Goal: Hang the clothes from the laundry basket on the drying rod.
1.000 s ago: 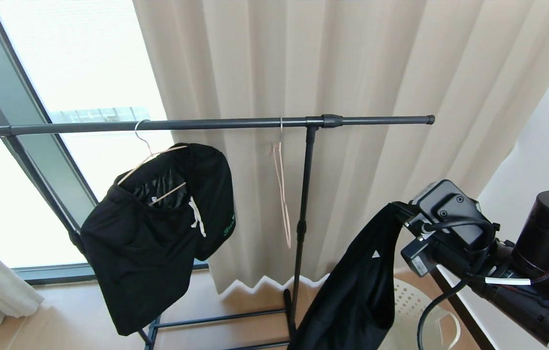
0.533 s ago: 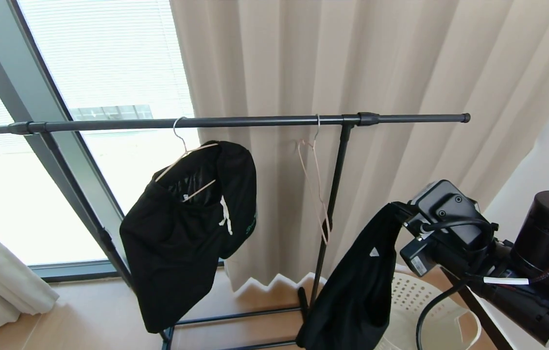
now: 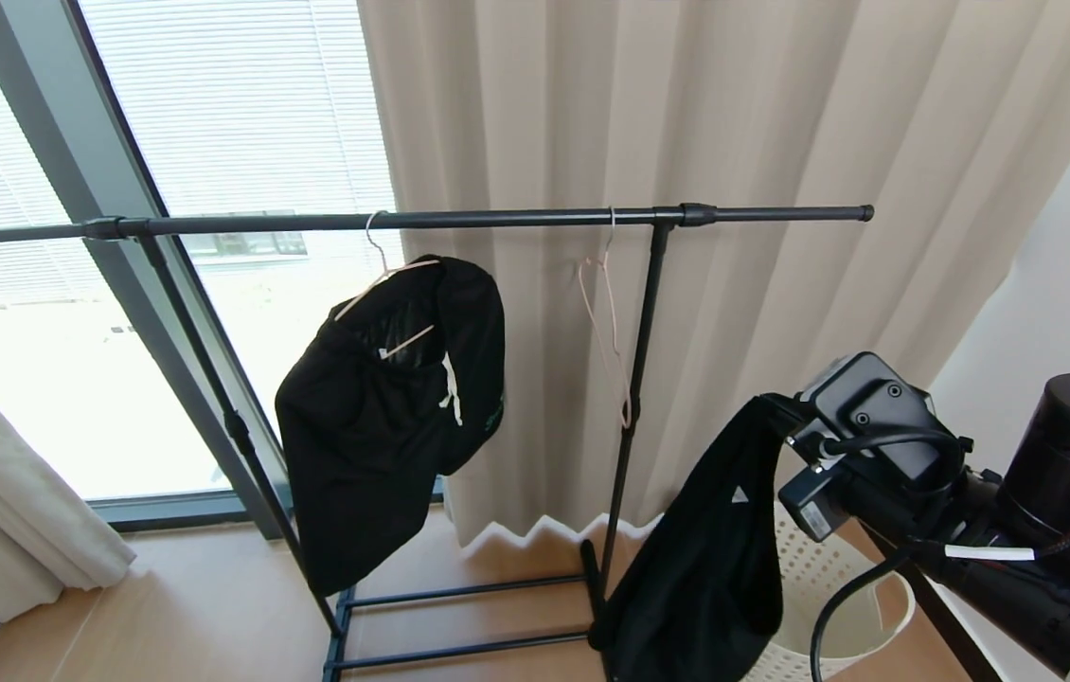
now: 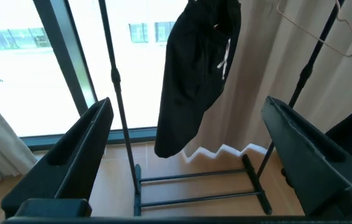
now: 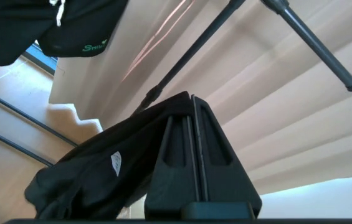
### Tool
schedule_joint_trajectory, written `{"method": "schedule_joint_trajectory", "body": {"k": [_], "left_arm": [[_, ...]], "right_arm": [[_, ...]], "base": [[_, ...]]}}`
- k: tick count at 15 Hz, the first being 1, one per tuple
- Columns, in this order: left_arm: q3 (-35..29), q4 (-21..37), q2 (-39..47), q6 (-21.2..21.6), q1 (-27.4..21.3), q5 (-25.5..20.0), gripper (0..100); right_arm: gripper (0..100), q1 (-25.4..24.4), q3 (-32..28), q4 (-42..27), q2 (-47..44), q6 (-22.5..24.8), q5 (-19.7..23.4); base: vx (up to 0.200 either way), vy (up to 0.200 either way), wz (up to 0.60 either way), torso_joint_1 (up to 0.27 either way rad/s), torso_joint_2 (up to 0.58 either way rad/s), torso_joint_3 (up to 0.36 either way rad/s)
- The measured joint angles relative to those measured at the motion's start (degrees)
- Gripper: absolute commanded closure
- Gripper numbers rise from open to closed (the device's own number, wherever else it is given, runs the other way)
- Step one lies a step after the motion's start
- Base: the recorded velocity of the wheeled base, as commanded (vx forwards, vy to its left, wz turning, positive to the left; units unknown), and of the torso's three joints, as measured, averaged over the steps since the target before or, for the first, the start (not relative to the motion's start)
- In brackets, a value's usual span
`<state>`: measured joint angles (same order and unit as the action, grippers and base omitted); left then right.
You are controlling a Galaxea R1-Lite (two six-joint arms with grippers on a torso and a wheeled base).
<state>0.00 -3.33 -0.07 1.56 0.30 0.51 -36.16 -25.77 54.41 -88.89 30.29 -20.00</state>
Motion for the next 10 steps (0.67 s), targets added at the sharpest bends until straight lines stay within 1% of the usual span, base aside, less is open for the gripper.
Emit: {"method": "schedule_joint_trajectory", "body": {"k": [3, 4, 5, 7, 9, 10], "left_arm": [[0.0, 0.0, 0.0, 0.4, 0.0, -0.1, 0], [0.0, 0.0, 0.0, 2.0, 0.0, 0.0, 0], [0.0, 0.1, 0.0, 4.6, 0.0, -0.1, 0], [0.0, 0.2, 0.7, 6.6, 0.1, -0.6, 0], [-0.2, 0.2, 4.5, 6.7, 0.1, -2.1, 0], [-1.3, 0.2, 8.1, 6.0, 0.0, -3.9, 0]], "right_arm": [[100, 0.8, -0.1, 0.0, 0.0, 0.0, 0.0], [100, 1.4, -0.1, 0.0, 0.0, 0.0, 0.0], [100, 2.0, 0.0, 0.0, 0.0, 0.0, 0.0], [100, 2.3, 0.2, 0.0, 0.0, 0.0, -0.3], [100, 2.5, -0.1, 0.0, 0.0, 0.1, -0.9], [100, 2.5, -0.4, 0.0, 0.0, 0.0, -1.1]], "base": [[0.0, 0.0, 0.0, 0.0, 0.0, 0.0], [0.0, 0.0, 0.0, 0.0, 0.0, 0.0], [0.0, 0.0, 0.0, 0.0, 0.0, 0.0], [0.0, 0.0, 0.0, 0.0, 0.0, 0.0], [0.0, 0.0, 0.0, 0.0, 0.0, 0.0], [0.0, 0.0, 0.0, 0.0, 0.0, 0.0]]}}
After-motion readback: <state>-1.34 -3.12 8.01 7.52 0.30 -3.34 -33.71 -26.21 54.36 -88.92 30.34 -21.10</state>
